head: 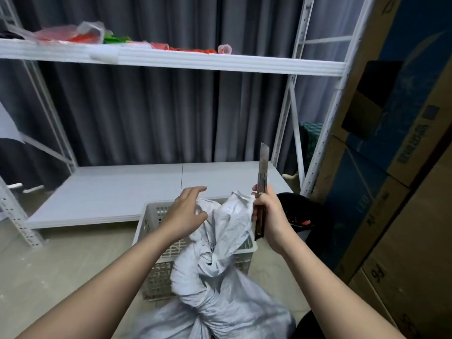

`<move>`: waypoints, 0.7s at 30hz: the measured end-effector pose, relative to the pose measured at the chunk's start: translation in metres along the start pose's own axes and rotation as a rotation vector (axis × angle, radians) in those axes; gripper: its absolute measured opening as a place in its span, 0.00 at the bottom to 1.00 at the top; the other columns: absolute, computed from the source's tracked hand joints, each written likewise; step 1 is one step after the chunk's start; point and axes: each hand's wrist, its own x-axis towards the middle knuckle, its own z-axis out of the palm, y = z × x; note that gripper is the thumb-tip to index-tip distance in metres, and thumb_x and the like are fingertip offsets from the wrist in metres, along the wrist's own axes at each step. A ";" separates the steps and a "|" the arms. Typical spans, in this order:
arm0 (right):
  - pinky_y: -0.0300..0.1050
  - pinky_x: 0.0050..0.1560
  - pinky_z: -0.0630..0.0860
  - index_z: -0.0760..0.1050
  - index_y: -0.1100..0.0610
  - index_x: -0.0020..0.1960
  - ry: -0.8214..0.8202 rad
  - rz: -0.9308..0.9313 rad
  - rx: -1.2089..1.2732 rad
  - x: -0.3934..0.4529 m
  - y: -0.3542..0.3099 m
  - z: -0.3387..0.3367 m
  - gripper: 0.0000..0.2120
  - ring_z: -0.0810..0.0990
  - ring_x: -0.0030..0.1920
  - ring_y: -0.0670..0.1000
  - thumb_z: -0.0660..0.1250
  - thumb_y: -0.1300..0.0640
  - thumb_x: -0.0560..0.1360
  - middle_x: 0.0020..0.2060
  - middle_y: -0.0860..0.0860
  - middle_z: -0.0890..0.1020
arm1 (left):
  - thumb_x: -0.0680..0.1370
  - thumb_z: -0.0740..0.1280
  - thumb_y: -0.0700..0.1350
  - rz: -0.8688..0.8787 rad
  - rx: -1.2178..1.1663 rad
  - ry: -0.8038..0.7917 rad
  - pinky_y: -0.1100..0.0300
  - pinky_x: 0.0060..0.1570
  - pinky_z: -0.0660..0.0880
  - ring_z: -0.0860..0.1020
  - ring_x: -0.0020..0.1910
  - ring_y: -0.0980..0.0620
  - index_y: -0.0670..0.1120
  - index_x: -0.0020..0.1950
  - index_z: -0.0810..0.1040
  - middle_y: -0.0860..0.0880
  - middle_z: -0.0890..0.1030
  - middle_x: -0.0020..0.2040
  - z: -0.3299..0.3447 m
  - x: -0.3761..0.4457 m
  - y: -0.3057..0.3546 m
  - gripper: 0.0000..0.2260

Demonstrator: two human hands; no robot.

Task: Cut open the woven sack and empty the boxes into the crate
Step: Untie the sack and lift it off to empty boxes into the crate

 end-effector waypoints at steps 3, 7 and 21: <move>0.44 0.33 0.60 0.72 0.51 0.41 -0.099 -0.093 0.001 -0.013 -0.017 0.007 0.06 0.65 0.31 0.47 0.61 0.58 0.64 0.30 0.47 0.67 | 0.70 0.65 0.38 0.227 0.035 -0.125 0.52 0.71 0.62 0.58 0.75 0.51 0.59 0.76 0.54 0.56 0.54 0.77 -0.014 0.015 0.016 0.38; 0.43 0.36 0.62 0.71 0.53 0.35 -0.242 -0.203 0.034 -0.022 -0.029 0.008 0.04 0.66 0.35 0.48 0.65 0.53 0.63 0.31 0.49 0.68 | 0.72 0.67 0.43 0.321 0.302 -0.300 0.51 0.73 0.56 0.50 0.76 0.54 0.62 0.76 0.52 0.56 0.49 0.78 -0.023 0.028 0.028 0.38; 0.43 0.30 0.56 0.69 0.54 0.38 -0.358 0.028 -0.442 -0.029 -0.046 -0.037 0.06 0.62 0.31 0.48 0.66 0.58 0.71 0.30 0.48 0.66 | 0.64 0.75 0.50 0.206 0.817 0.183 0.51 0.57 0.70 0.76 0.52 0.45 0.46 0.54 0.74 0.47 0.77 0.50 -0.023 0.025 0.004 0.22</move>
